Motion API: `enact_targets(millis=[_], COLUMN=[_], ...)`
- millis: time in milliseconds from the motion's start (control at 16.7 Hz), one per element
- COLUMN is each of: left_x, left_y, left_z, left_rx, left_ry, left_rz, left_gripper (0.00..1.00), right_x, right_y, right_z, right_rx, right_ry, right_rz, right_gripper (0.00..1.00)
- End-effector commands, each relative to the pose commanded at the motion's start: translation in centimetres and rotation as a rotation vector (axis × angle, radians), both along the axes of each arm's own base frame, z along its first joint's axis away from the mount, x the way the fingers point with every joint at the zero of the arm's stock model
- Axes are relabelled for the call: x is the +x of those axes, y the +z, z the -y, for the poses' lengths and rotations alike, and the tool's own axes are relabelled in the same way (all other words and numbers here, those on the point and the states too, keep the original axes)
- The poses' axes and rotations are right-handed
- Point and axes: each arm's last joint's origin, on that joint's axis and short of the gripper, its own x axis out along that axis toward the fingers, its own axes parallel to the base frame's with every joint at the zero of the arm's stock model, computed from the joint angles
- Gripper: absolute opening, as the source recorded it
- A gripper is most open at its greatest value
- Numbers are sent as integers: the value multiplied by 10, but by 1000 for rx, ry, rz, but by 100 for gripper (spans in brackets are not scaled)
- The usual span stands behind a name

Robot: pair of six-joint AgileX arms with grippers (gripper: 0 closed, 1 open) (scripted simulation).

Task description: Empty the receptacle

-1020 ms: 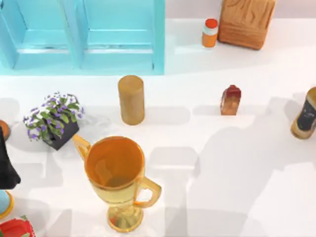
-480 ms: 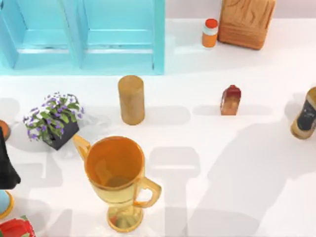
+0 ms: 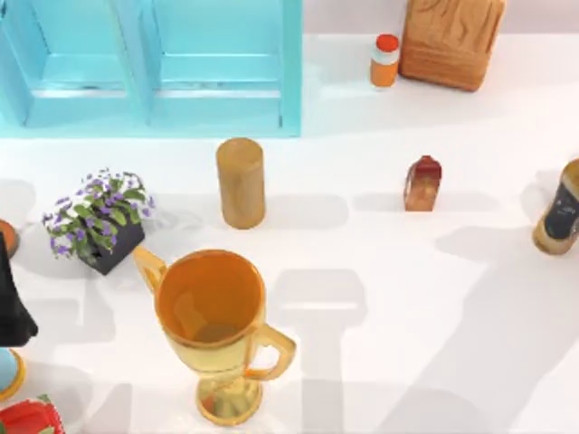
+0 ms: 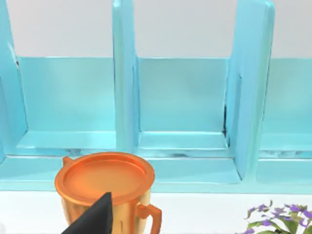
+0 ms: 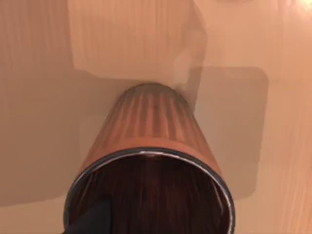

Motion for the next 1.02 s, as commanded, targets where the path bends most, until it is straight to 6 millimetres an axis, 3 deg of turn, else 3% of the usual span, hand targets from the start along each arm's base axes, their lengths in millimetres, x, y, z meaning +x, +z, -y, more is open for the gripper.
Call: enact_targets(millis=[180, 420, 1020], left_x=[0, 0, 0], left_y=[0, 0, 0], left_z=[0, 0, 0], left_rx=[0, 0, 0], left_ry=[0, 0, 0], left_rz=[0, 0, 0], left_gripper=[100, 100, 100], right_x=[-3, -3, -3], right_y=[-21, -23, -23], right_z=[0, 0, 0], right_rx=[0, 0, 0], right_ry=[0, 0, 0], right_rz=[-1, 0, 0], right_gripper=[100, 100, 25])
